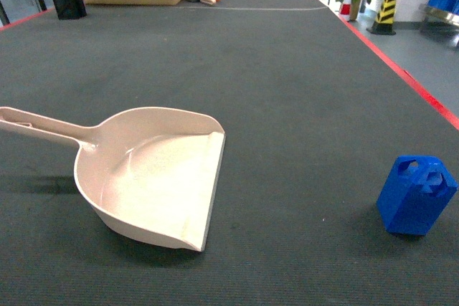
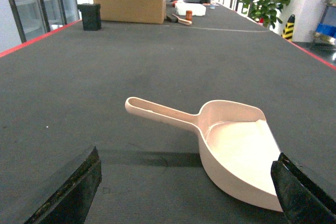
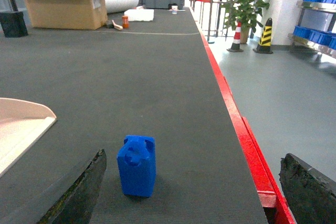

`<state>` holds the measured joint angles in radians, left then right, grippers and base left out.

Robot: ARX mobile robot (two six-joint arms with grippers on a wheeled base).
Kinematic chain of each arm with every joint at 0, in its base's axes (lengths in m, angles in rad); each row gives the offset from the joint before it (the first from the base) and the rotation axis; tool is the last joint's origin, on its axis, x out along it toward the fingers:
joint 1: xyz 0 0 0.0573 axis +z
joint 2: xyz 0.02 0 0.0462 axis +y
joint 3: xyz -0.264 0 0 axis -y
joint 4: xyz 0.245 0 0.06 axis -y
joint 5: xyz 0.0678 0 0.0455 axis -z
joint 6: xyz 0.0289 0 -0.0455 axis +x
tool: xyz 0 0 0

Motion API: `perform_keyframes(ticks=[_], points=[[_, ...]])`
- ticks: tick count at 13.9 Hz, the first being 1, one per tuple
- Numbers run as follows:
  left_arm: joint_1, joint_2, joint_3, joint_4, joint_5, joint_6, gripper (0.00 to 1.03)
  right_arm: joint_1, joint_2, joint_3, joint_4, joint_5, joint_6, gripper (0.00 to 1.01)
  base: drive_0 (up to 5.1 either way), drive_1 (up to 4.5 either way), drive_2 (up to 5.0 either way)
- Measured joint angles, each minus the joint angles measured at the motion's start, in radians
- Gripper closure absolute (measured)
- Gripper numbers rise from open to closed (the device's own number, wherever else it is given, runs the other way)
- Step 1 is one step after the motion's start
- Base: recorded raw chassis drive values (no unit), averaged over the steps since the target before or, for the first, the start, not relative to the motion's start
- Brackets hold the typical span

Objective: Place part in tray to right shelf

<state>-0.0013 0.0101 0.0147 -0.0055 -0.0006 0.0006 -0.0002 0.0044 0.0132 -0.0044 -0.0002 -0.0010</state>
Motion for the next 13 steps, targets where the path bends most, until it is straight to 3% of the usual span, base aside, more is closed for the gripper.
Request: perform_keyframes(ticks=[13], points=[[0.0,0.0,0.0,0.0,0.0,0.0,0.05,0.0,0.0,0.0,0.0,0.0,0.0,0.03,0.0,0.0,0.0]])
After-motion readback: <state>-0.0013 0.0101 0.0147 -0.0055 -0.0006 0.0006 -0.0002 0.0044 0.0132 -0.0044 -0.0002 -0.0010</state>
